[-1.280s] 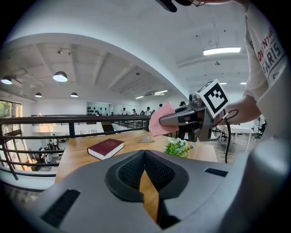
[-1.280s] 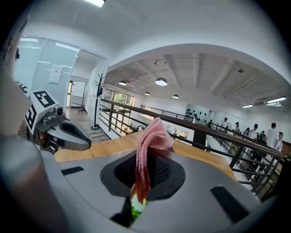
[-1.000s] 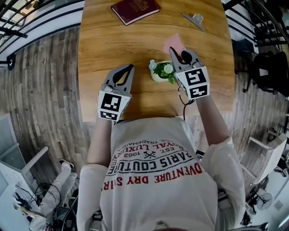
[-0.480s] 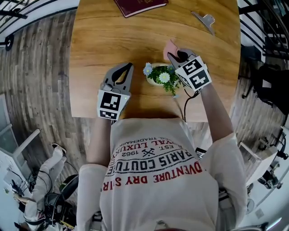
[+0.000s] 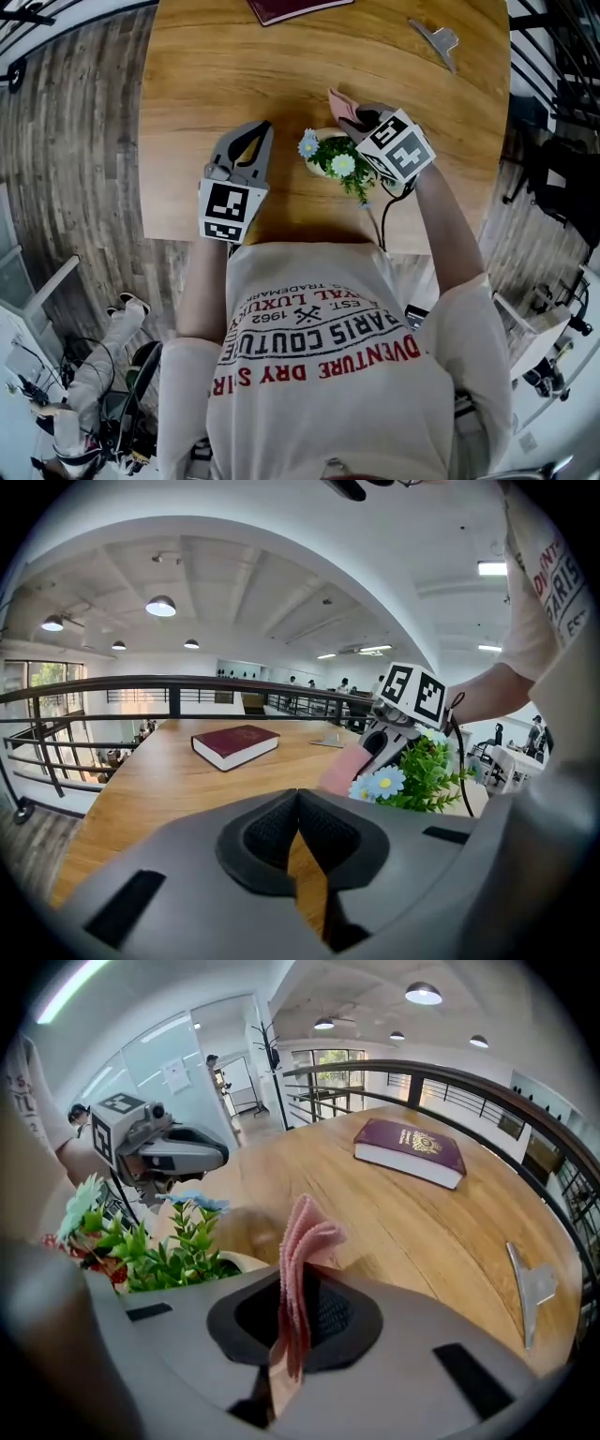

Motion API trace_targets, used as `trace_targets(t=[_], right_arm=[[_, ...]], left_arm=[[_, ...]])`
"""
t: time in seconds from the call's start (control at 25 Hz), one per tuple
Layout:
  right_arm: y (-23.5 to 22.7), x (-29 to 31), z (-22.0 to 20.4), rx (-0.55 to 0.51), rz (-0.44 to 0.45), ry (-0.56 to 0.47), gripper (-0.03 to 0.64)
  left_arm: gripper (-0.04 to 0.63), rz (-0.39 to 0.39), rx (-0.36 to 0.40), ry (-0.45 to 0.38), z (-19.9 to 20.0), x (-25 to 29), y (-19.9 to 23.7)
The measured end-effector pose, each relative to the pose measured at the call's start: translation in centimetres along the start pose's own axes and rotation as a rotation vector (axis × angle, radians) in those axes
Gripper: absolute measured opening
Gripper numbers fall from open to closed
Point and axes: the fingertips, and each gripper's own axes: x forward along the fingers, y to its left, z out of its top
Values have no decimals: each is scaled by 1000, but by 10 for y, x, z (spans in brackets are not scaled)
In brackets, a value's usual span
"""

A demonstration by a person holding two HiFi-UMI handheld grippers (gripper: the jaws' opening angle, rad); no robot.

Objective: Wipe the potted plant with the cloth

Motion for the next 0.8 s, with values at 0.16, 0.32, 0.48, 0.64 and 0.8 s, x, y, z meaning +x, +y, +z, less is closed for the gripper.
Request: trace_targets(t=[0.16,0.32,0.48,0.64,0.8], right_arm=[[8,5,5,0,49,18,35],[19,10,12,-30,91,43,35],[35,16,20,-73,143,71,35],[45,22,26,-127,169,100,35],[55,28,35,-145,198,107,35]], left_arm=[[15,4,-5,13,-7,1,1],[15,15,-2,17,-11,-2,6],[15,33,-9,15,-13,-8,14],[15,65,-31,22,-17,-12,21],[15,90,-51,20,-22,-18,27]])
